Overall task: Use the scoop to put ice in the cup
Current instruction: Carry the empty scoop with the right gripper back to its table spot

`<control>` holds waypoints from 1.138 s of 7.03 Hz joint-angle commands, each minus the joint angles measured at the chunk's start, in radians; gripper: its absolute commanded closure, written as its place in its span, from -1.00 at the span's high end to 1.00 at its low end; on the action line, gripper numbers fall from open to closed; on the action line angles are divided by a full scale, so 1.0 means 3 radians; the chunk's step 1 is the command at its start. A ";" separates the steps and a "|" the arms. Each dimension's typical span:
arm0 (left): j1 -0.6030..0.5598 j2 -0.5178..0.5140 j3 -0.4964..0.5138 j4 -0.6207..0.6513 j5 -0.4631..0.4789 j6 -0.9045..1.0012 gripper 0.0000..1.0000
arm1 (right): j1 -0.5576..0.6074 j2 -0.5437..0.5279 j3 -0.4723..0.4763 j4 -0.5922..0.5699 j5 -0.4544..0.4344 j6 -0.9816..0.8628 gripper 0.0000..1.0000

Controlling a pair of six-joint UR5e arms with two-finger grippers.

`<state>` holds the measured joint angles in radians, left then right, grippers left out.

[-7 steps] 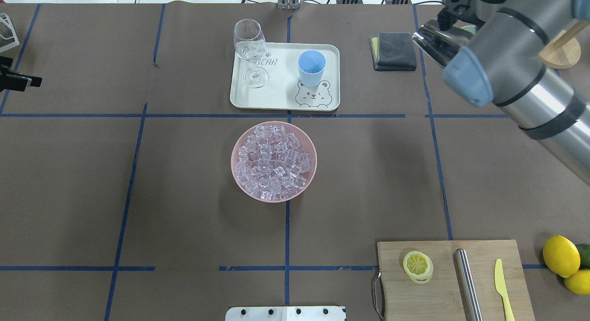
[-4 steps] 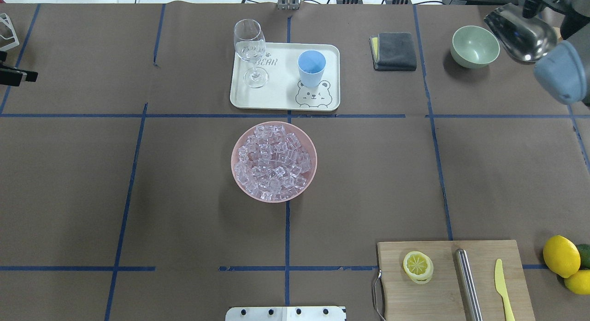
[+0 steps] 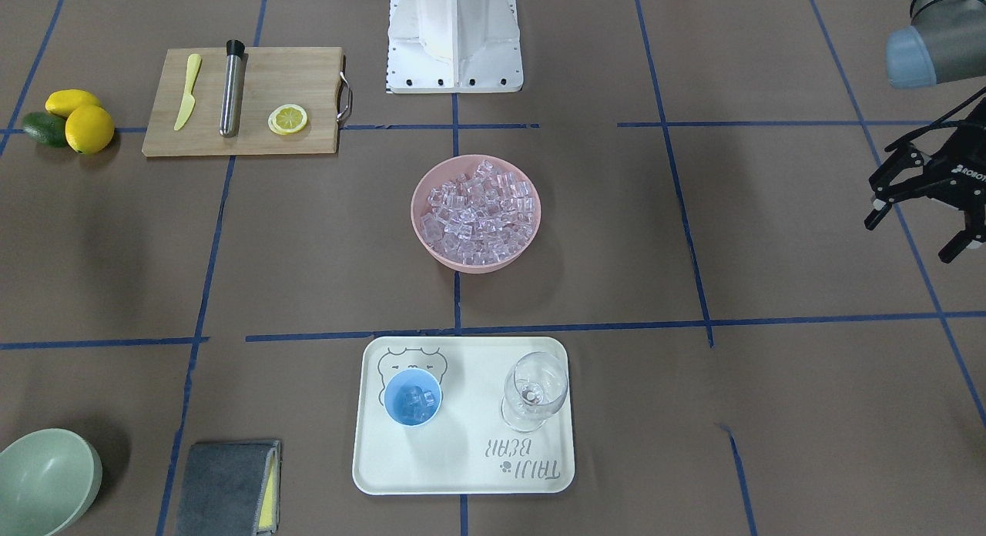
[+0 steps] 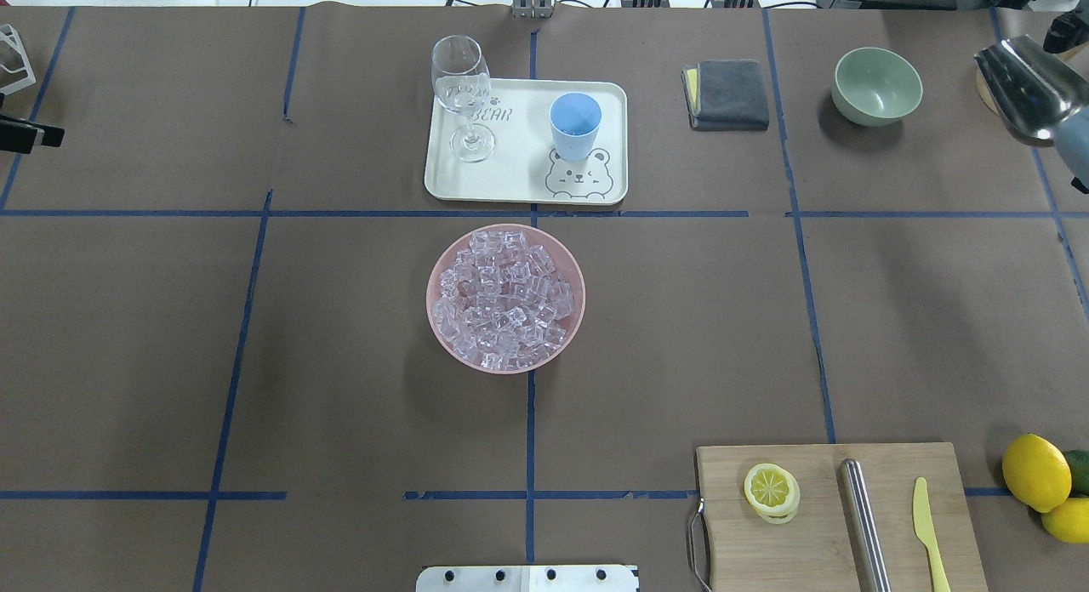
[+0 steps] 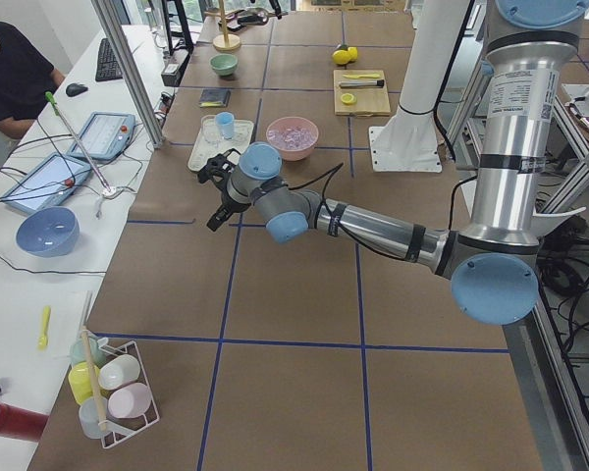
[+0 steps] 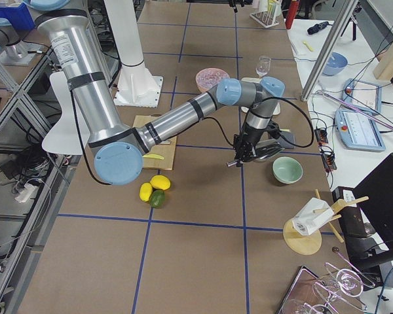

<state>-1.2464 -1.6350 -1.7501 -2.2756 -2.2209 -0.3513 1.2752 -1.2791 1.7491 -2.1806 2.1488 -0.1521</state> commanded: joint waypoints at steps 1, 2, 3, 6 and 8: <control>0.0003 -0.0102 -0.0102 0.0852 0.0014 0.0000 1.00 | -0.0022 -0.0458 0.0268 0.0135 0.0399 0.0632 -1.00; -0.0002 -0.0083 -0.0189 0.1054 0.0014 0.0005 1.00 | -0.0027 -0.0719 0.0346 0.0379 0.0531 0.0665 -1.00; -0.0007 -0.0047 -0.0210 0.1066 0.0014 0.0005 1.00 | -0.0093 -0.0874 0.0351 0.0563 0.0583 0.0767 -1.00; -0.0028 -0.0031 -0.0215 0.1071 0.0014 0.0005 1.00 | -0.0588 -0.1212 0.0301 0.1360 0.0661 0.1573 -1.00; -0.0028 0.0004 -0.0215 0.1066 0.0019 0.0010 1.00 | -0.0850 -0.1208 0.0280 0.1373 0.0671 0.1744 -1.00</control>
<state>-1.2548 -1.6387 -1.8148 -1.9554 -2.2156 -0.3494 1.0589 -1.6374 1.8383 -1.7832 2.3454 0.3399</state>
